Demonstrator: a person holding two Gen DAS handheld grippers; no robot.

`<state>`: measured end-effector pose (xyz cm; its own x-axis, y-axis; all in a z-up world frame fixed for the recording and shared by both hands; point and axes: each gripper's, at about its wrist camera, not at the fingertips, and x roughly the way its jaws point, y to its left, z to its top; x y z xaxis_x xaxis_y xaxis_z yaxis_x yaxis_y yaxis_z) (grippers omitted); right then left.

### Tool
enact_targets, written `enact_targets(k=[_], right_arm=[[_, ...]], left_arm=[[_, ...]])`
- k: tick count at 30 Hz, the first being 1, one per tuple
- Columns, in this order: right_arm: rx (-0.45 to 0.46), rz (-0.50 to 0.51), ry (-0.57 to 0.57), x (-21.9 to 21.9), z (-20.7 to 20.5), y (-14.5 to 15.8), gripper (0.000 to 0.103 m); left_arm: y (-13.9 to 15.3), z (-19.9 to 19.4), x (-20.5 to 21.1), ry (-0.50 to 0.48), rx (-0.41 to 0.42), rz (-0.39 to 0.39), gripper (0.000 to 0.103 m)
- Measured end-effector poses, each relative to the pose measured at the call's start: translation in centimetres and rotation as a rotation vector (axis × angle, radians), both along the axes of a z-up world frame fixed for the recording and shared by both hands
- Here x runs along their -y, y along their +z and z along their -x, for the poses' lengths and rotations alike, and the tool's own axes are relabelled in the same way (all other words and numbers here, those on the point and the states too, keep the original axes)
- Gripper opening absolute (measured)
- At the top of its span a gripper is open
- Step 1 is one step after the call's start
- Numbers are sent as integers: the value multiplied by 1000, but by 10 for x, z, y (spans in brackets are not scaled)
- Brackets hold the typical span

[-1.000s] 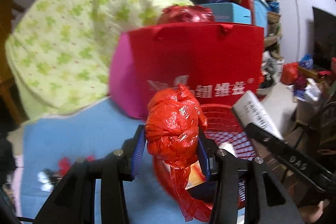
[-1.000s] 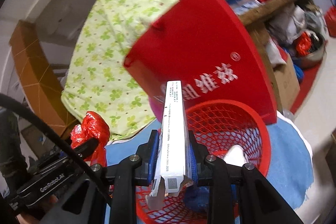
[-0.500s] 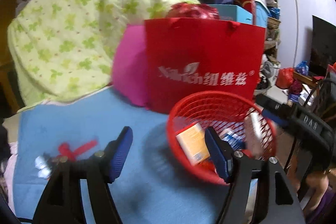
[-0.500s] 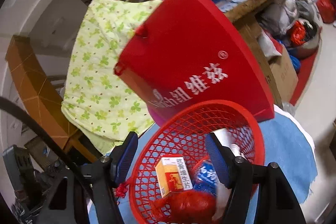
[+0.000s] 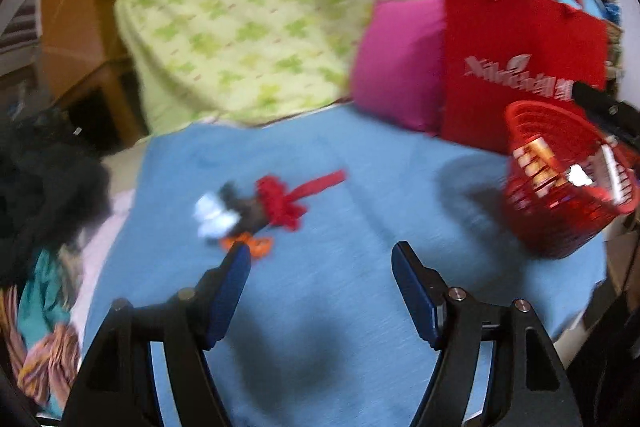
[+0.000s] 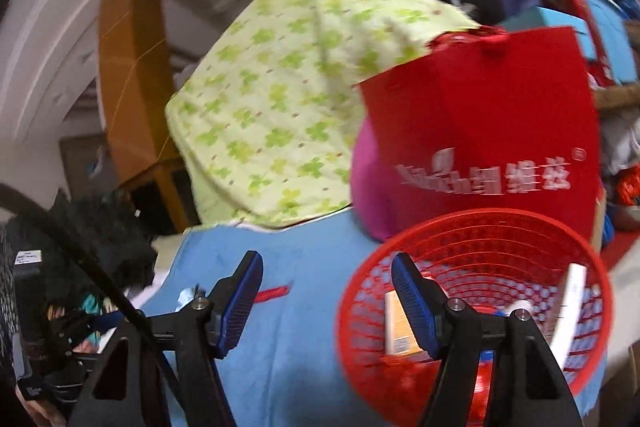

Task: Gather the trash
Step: 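Move both open tools back over the remaining trash on the blanket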

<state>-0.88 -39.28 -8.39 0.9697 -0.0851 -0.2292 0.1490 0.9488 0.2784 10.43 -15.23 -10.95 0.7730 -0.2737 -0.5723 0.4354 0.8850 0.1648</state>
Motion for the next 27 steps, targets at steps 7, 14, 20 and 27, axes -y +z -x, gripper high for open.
enact_targets(k=[7,14,20,27], right_arm=[[-43,33,90,-39,-25,-6,71],[-87,70,153,-74,-46,-15,71],[-130,85,183,-93,-62,-24,71],[-179,109,190,-109,-76,-34,71]], left_arm=[[-27,-17,-57,152,-69,10,73],[-36,-26,-79,208,-68,20,74],[-49,-35,-90,219,-70,15,73],[-64,-52,-109,253,-88,27,74]])
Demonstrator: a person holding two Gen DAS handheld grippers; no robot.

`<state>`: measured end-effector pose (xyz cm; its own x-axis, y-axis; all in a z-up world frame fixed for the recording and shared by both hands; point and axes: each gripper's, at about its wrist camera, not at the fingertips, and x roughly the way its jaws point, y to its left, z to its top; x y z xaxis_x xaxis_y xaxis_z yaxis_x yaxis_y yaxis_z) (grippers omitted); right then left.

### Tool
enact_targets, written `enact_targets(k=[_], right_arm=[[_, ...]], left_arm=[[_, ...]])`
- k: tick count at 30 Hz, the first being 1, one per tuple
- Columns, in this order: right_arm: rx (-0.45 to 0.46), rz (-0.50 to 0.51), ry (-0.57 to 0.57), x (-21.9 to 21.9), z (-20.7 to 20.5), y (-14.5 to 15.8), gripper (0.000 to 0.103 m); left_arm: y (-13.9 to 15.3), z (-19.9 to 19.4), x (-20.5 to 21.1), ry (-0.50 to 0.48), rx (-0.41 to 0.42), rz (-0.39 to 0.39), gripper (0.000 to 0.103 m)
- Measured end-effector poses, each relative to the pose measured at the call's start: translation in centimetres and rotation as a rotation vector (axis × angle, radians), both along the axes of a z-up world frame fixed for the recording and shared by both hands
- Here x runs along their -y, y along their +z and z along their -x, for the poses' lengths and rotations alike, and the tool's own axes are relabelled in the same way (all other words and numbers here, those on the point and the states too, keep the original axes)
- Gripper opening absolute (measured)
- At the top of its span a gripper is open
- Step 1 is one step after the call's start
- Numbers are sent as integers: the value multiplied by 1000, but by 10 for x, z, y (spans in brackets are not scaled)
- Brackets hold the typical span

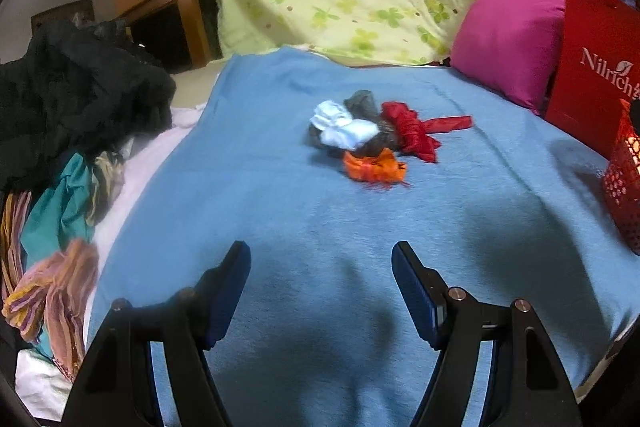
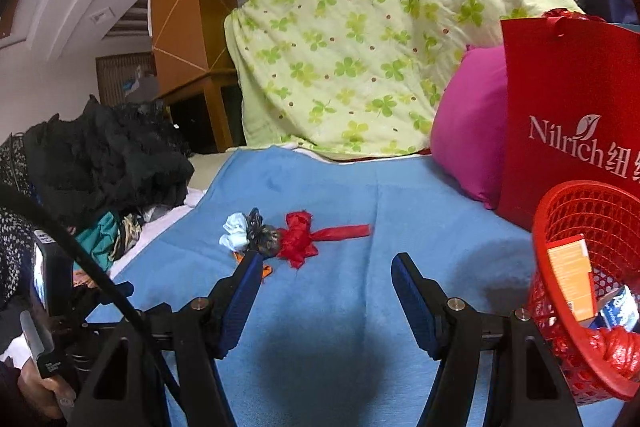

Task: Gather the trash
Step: 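Move both open tools back over the remaining trash on the blanket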

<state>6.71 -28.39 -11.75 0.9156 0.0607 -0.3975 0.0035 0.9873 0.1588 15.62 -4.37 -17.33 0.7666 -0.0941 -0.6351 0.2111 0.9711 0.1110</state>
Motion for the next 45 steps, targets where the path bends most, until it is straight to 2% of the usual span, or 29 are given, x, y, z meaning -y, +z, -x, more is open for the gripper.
enact_targets(k=[9,16,21,37,45], right_arm=[[-39,-10,6,-9,-14,-7,71],[-78,-26,1,-12,-24,-14,71],[-112,-22,-10,-15,-31,-21,71],[-159,17,11,-33,-42,-35,71],[-176,-3,2,-29,-46,-37,71]], left_arm=[[-3,-29,-14,26,36,6,73],[-3,-57,-11,26,51,16,74],[-7,-74,-7,13,19,41,73],[-10,-98,0,25,8,25,73],[-10,-103,0,32,7,29,73]])
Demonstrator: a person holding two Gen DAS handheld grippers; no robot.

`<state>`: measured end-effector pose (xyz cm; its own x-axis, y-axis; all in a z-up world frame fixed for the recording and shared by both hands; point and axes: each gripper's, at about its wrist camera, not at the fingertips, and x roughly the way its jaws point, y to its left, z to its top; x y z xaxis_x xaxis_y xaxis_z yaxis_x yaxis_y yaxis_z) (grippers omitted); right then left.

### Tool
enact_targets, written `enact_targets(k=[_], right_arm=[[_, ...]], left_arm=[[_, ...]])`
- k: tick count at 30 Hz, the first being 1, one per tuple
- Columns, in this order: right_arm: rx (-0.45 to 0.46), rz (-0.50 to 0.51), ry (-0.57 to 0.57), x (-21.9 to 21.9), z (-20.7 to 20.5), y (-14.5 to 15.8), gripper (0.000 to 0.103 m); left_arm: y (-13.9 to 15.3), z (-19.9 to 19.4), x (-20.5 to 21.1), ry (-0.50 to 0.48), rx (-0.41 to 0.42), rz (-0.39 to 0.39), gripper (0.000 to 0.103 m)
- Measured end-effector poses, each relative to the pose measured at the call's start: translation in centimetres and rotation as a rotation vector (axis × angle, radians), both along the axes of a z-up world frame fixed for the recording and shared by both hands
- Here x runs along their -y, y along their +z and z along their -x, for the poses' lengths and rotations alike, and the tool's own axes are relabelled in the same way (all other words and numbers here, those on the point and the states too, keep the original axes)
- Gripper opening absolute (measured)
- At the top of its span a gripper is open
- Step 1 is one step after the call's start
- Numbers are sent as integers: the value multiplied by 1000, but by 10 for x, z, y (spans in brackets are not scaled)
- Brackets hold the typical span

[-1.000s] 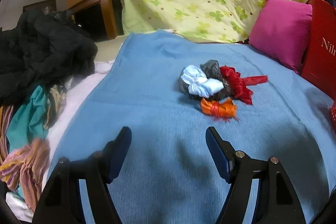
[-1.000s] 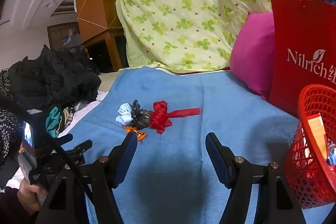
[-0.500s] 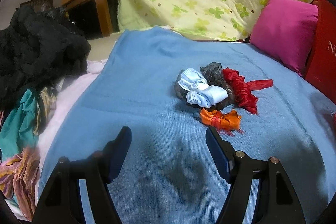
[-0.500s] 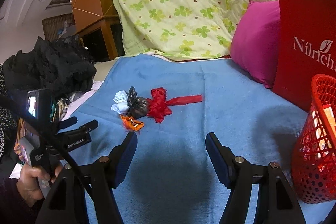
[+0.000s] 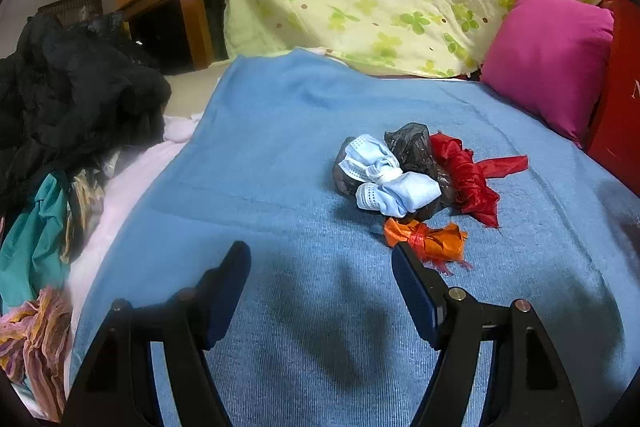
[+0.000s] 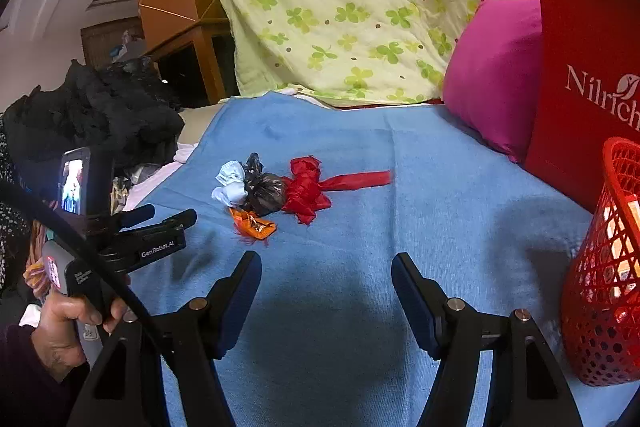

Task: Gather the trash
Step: 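Move both open tools back over the remaining trash on the blanket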

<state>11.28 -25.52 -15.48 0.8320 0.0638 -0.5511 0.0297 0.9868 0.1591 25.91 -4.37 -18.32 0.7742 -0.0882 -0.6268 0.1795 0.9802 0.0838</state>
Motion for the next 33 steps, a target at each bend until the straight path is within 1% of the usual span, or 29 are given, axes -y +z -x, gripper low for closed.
enact_targets(k=[8,14,21,27,33], right_arm=[[-11,14,8,-3,-4,-3,71],[-21,-18,3,2,-15,-3,71],[-53,-65,-22,14,-33,-6,71],[-66,-61,-24,19,-57,-8,71],[-93,-161,-52,40,-82,-14,71]], left_arm=[[0,-1,0,1,-3,1,73],[-1,-1,2,2,-6,7,73],[-2,-8,1,16,-13,16,73],[-3,-13,1,24,-17,18,73],[-4,-21,-2,35,-26,28,73]])
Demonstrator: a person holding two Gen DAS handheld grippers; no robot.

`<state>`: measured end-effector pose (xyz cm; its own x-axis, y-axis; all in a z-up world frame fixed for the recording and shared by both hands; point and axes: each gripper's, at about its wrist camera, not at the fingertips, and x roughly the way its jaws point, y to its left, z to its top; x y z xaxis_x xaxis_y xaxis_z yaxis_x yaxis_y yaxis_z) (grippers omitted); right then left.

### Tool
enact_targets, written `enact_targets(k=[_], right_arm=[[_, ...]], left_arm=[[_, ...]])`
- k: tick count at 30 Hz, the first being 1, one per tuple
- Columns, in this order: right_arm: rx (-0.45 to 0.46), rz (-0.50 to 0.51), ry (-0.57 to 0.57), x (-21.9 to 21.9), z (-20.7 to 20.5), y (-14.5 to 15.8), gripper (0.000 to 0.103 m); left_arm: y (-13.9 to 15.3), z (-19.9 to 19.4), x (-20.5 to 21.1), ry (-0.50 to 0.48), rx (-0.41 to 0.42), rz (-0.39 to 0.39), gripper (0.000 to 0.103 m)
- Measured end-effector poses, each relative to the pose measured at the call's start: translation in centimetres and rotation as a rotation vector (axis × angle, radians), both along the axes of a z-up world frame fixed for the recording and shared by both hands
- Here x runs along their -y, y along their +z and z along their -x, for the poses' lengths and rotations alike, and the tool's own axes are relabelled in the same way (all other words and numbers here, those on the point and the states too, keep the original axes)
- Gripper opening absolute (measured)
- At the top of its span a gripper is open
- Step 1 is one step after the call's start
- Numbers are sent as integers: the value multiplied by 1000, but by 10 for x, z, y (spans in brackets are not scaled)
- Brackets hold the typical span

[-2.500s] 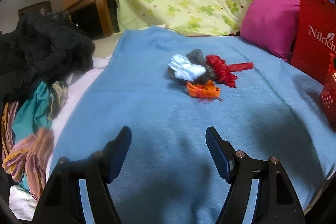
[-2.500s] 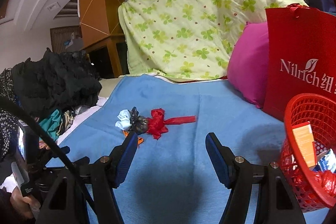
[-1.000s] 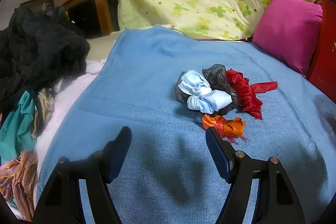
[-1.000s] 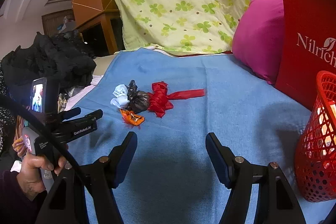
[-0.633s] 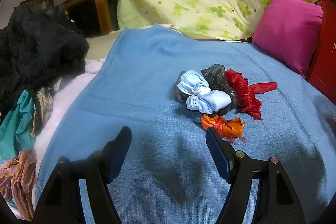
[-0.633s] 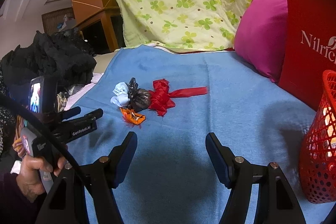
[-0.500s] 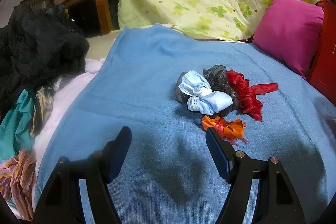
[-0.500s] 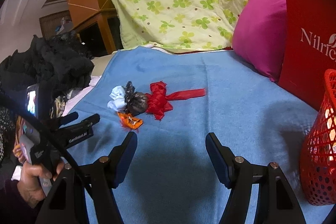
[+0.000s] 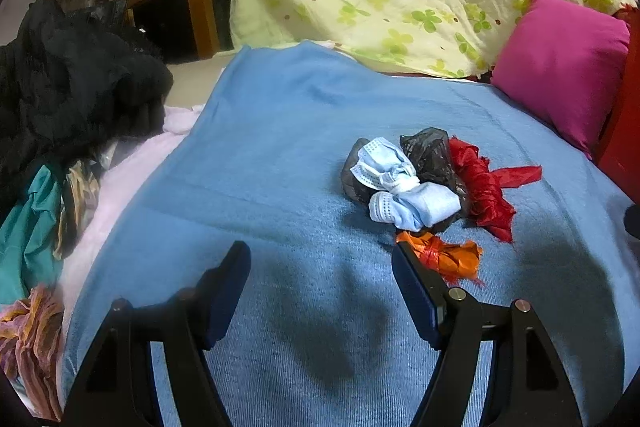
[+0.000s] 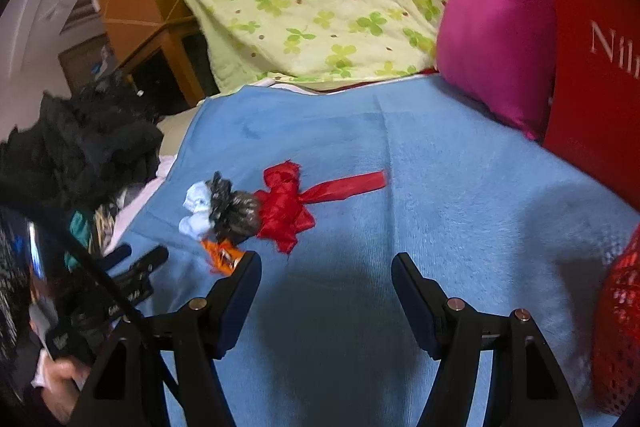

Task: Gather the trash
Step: 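Grasp the red ribbon bow with the right tool while the left grasps the white tissue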

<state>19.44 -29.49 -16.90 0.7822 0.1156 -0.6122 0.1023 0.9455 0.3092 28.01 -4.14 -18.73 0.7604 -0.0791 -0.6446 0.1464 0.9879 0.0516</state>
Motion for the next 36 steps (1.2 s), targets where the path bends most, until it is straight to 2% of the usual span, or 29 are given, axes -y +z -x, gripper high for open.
enact_targets(k=[8,11,17,20,21,23,25,26,28,30,31,34,36], right_arm=[[-70,-182,-13,26,-46,-21,71],[-78,-214,3,23,-62,-25,71],[-69,-211,90,-6,-101,-29,71],[-81,-191,114,-20,-123,-36,62],[-91,-190,121,-23,-130,-39,57],[-115,-173,117,-27,-142,-47,55],[-150,-156,108,-31,-157,-59,53],[-162,-158,111,-31,-161,-64,48],[-154,-181,120,-30,-164,-68,46],[-157,-199,145,-30,-165,-66,37],[-153,-198,144,-29,-165,-66,36],[-138,-202,145,-23,-162,-63,32],[-130,-210,137,-19,-161,-61,31]], left_arm=[[0,-16,-8,26,-18,38,73],[-1,-25,-12,45,-29,48,73],[-2,-42,-22,87,-43,83,73],[-3,-51,-24,90,-42,96,73],[-2,-54,-23,83,-40,110,73],[0,-59,-22,64,-34,134,73],[2,-67,-17,11,-43,185,73],[1,-70,-14,-19,-54,208,73],[0,-75,-6,-57,-63,224,73],[-2,-79,5,-94,-69,210,74],[-4,-82,8,-113,-78,221,74],[-4,-85,12,-160,-119,297,74],[-3,-83,12,-176,-130,316,73]])
